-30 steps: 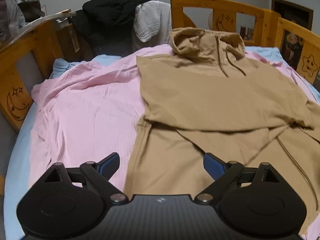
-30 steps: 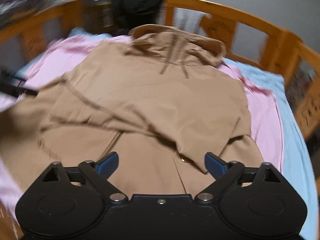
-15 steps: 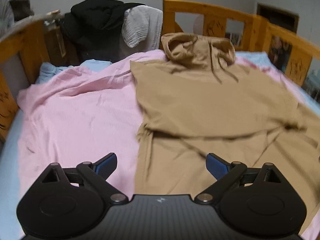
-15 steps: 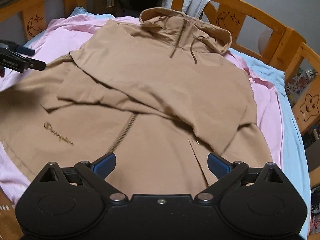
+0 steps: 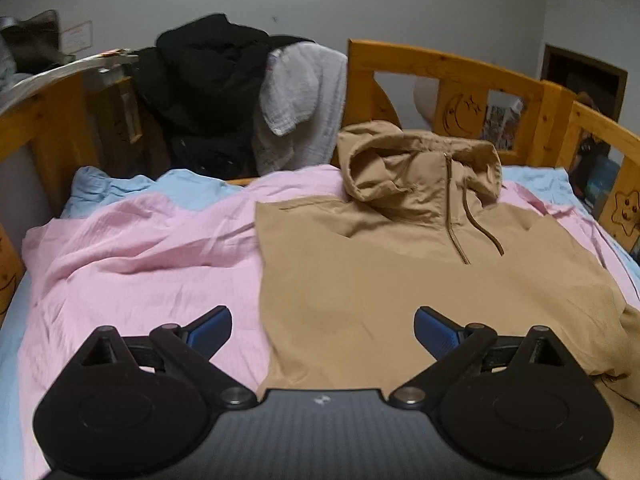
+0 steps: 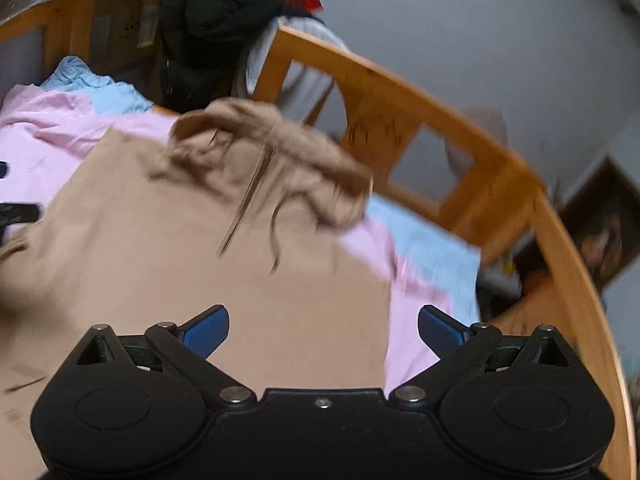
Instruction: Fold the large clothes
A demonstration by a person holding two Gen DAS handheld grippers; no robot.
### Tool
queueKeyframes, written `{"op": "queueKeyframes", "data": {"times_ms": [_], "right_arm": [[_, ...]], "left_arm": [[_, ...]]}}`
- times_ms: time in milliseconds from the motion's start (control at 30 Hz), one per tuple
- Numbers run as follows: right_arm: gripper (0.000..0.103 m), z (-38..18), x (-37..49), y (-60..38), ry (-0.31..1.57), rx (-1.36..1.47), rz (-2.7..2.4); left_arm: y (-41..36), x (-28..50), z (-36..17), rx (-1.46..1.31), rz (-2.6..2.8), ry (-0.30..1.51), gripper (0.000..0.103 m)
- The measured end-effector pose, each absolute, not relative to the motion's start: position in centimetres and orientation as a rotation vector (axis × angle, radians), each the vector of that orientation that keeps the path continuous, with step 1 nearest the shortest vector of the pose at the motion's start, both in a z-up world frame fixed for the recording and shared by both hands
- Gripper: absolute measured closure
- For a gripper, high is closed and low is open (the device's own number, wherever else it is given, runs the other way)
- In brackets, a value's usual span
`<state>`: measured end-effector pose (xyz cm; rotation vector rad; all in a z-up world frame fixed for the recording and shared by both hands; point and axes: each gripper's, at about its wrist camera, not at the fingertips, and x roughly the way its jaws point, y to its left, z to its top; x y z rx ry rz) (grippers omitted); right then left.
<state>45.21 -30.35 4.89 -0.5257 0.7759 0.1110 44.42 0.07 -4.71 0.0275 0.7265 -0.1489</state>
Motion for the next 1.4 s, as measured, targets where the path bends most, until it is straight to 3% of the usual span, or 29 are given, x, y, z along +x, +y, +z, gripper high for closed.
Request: {"op": "queueKeyframes", "data": {"times_ms": [233,600,633,700,733,767,900,1100,1233,1400], "right_arm": [[0.020,-0.2,56.4,-33.3,0.638,-0.583,0.167],[0.022,-8.6,73.5,-37.0,0.631,-0.483,0.165],[0.027,-8.9,74.3,-37.3,0.637,-0.454,0.170],[0.057,-9.2,75.3,-37.8,0.626,-0.412,0.191],[0.094,-9.1,75.3,-38.0,0.606,-0.391,0.198],[0.100,-8.9,75.1,-38.5,0.579,-0.351,0.210],[0.101,-7.6,70.6,-40.7,0.416,-0.228,0.308],[0.101,-7.3,59.0,-43.0,0.241,-0.369,0.410],[0.101,-8.6,54.3,-44.4,0.244,-0.431,0.402],[0.101,-9.8,54.6,-44.6,0.346,-0.423,0.392]], "left_arm": [[-2.4,47.5,-3.8,0.025,-0.190,0.779,0.003],[-5.9,53.9,-3.1,-0.092,0.011,0.780,0.002],[-6.2,54.4,-3.0,-0.099,0.021,0.777,0.002],[-7.0,55.4,-2.8,-0.112,0.037,0.769,0.002],[-7.3,55.9,-2.6,-0.123,0.045,0.765,0.002],[-7.5,56.2,-2.5,-0.136,0.047,0.761,0.002],[-8.2,57.8,-1.5,-0.168,0.056,0.728,0.002],[-8.0,58.6,0.6,-0.258,0.110,0.663,0.001],[-8.5,59.6,-0.8,-0.216,0.084,0.682,0.001],[-8.1,59.1,-4.9,-0.201,0.033,0.756,0.005]]}}
